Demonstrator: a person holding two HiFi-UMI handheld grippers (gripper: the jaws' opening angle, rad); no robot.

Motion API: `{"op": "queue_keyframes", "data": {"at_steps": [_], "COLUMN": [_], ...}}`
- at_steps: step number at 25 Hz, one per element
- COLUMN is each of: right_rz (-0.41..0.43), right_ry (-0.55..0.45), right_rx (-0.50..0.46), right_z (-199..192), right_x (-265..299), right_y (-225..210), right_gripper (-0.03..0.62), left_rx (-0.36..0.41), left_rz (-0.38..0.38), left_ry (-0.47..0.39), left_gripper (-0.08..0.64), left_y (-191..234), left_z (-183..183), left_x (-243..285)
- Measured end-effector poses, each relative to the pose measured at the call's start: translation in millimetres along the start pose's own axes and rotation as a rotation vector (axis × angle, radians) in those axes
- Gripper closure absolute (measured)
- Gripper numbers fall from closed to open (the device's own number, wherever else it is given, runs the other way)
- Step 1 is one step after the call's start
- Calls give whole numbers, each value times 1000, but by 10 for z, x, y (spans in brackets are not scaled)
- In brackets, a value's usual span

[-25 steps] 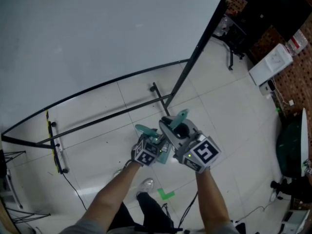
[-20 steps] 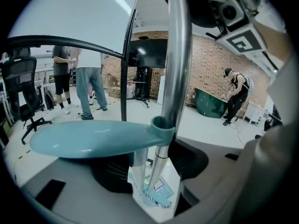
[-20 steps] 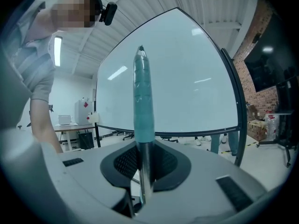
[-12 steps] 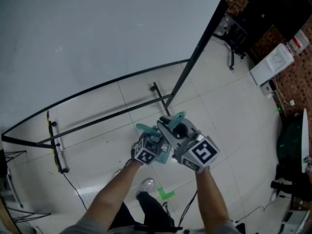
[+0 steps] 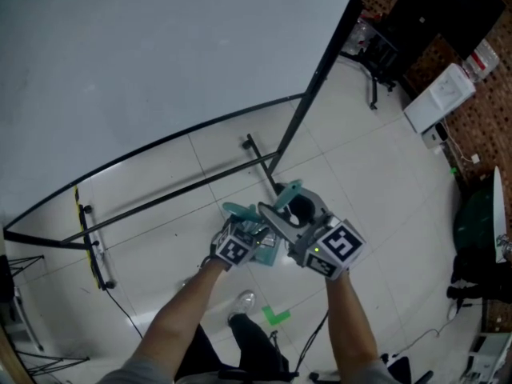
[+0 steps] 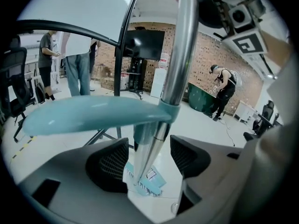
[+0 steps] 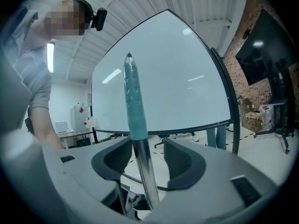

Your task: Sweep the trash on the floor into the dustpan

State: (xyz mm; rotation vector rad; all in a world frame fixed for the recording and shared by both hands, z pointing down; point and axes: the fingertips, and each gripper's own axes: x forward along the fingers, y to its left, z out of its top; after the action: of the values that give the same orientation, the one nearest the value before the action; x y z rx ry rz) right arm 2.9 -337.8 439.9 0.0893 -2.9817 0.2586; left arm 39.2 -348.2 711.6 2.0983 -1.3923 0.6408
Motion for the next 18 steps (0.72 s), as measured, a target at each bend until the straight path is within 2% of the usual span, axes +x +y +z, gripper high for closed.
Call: {"op": "queue_keyframes", "data": {"at_steps": [1,3,6,9,10,12,13,15,18], "right_rz": [-18,-69,-181,-310,-350,-423,-459,-526,-581], "right_ry": [8,30,47,35,30,16,9,-5,-90], "right_rx": [-1,-11,14,76,90,98,94,88,64], "right_z": [-9,-51,-163,-235,-243,-234,-208,-128,120], "right_x": [-21,-93,-308,-574,-640,-714,-747,-838,-968], "right_y": [-12,-44,-56,78,152,331,431,664,1064], "right_gripper": [353,300,293,293,293,293,293,323,385], "left_rx": [-5,-1,-3,7,25,81,107,144,196], "left_rz": [-10,-31,-51,-119,-136,-138,-139,-162,-209], "left_ry": [-1,3,21,-5,-28,-88,-114,-149,-210], "left_gripper": [293,293,293,302,333,471,517,537,556], "left_y": [7,11,76,63,62,97,88,-19,-244], "left_z": [-18,-60,-249,-275,-221,-45,46,212,500], "left_x": [-40,-133,-342,-823,-1016,-1384,-1551,-1880,-2373]}}
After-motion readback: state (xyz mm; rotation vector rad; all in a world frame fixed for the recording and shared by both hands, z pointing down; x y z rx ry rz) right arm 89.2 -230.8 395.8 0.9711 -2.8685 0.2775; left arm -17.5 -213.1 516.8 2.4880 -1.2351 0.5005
